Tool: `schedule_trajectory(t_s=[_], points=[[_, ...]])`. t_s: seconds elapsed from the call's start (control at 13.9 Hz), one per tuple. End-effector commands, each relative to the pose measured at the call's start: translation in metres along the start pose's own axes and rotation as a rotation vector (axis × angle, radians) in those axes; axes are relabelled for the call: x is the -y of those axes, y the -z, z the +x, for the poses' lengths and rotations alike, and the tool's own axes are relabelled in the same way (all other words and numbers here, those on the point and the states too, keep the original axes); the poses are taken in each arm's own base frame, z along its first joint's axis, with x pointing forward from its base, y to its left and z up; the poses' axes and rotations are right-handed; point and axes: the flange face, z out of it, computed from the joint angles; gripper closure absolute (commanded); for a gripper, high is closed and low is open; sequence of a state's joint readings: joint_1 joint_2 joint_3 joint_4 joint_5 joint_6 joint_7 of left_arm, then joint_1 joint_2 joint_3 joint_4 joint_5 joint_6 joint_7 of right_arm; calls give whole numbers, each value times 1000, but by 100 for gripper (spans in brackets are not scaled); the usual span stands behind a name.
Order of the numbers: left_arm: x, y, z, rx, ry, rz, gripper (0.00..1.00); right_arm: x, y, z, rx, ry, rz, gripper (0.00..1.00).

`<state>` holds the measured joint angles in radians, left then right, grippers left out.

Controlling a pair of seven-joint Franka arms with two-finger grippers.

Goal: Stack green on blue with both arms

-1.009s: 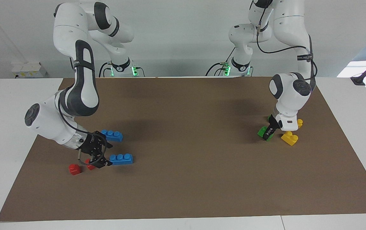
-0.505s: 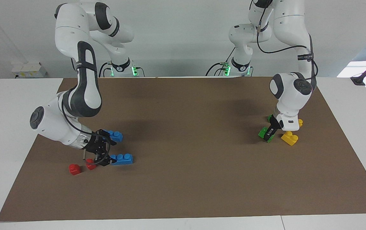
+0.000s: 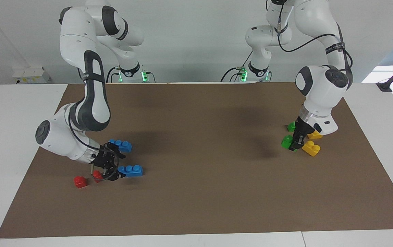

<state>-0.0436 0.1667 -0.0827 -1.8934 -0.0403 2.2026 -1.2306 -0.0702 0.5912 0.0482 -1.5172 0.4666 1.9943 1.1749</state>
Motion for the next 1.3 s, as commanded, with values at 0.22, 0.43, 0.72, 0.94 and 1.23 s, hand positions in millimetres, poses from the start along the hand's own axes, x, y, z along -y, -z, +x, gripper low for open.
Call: schedule_trajectory(t_s=[0.22,0.43,0.72,0.94,1.23], points=[[-31,53,-77,7,342,10,100,10,-12,8,-10,12,22,7],[-35,61,-106,11,396,1,100,14,-11,11,-19,18,61,7],[-33,67,-122,13,381,9,100,14,-12,12,-17,15,65,8],[-33,68,-127,14,372,19,100,13,-15,15,-26,10,81,8],[-34,79,-128,12,471,63,100,12,-16,15,-26,20,80,11]])
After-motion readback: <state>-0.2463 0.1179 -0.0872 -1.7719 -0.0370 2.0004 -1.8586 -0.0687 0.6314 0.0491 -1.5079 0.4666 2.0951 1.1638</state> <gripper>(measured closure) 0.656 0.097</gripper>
